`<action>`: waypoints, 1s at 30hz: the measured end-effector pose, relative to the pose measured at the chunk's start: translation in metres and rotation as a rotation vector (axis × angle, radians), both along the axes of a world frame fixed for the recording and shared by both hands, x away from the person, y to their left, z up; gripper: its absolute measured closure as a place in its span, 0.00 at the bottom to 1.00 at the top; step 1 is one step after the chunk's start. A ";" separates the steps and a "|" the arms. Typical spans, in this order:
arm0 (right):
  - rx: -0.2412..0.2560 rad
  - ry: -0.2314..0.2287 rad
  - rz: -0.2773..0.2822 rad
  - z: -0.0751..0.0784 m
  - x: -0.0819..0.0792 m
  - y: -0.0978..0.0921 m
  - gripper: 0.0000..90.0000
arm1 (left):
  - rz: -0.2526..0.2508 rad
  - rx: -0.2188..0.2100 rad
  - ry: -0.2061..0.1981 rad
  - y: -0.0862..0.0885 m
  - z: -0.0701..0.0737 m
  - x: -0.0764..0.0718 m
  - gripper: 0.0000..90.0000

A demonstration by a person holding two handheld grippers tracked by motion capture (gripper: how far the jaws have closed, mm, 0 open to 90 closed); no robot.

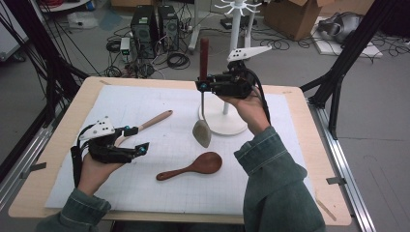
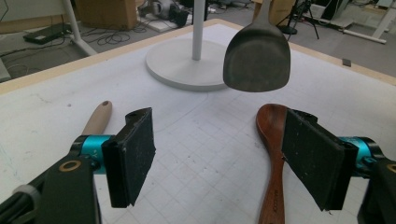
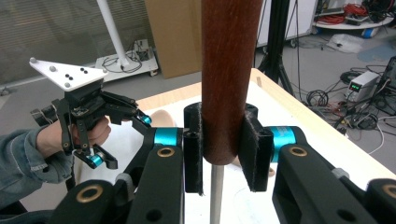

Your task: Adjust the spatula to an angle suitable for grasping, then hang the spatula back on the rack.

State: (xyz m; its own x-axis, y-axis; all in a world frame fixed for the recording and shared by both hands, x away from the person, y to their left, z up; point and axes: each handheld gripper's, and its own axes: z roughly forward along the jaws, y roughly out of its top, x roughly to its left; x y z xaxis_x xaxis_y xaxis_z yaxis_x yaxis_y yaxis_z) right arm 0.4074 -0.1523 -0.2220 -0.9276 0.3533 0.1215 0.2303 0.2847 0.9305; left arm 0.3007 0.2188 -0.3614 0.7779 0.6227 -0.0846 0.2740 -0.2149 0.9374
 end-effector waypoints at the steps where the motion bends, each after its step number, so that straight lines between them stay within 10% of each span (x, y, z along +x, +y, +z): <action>1: -0.003 0.008 -0.003 0.001 0.001 0.000 0.82 | 0.002 0.001 0.002 0.000 0.000 0.000 0.28; 30: 0.019 0.019 -0.079 0.034 0.039 -0.022 0.82 | 0.003 -0.010 -0.011 0.004 0.004 -0.001 0.27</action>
